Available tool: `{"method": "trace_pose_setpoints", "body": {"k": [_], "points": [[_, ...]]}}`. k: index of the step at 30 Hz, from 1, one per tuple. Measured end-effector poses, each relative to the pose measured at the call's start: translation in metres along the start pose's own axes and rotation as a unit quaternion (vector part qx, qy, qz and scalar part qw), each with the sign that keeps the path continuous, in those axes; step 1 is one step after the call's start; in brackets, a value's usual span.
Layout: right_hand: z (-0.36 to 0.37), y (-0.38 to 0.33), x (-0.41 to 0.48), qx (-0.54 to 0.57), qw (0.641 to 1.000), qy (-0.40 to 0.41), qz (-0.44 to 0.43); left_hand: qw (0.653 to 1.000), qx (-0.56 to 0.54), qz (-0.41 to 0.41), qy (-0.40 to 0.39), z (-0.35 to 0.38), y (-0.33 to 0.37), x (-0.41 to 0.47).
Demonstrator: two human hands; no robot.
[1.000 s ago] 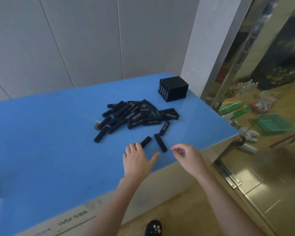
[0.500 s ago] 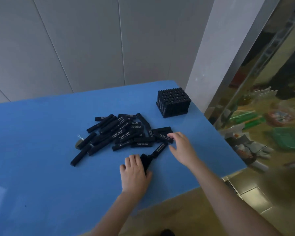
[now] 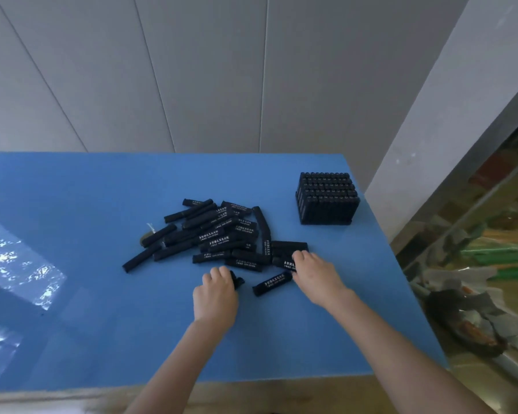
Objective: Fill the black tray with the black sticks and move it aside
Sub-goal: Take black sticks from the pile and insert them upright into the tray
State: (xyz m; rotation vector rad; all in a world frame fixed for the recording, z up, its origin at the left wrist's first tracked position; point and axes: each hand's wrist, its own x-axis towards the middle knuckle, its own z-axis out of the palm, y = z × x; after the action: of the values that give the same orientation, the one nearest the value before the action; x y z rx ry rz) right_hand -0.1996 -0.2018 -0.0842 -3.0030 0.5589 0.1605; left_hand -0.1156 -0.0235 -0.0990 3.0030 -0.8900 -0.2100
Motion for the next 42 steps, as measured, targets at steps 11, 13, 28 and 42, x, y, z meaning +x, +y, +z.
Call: {"method": "trace_pose_setpoints", "body": {"k": [11,13,28,42], "points": [[-0.022,-0.03,-0.017,0.65,0.753,-0.081,0.066,0.845,-0.493,-0.204,0.035,-0.015,-0.021,-0.019],[-0.028,-0.049,-0.02,0.712,0.691,-0.119,0.045,0.775,-0.592,-0.22,0.027,-0.024,-0.029,-0.033],[-0.038,-0.25,-0.06,0.714,0.637,-0.284,-0.067,0.6,-0.765,-0.214,0.093,-0.06,-0.156,-0.145],[-0.017,-0.514,-0.112,0.676,0.677,-0.263,-0.126,0.555,-0.758,-0.273,0.206,-0.067,-0.393,-0.281]]}}
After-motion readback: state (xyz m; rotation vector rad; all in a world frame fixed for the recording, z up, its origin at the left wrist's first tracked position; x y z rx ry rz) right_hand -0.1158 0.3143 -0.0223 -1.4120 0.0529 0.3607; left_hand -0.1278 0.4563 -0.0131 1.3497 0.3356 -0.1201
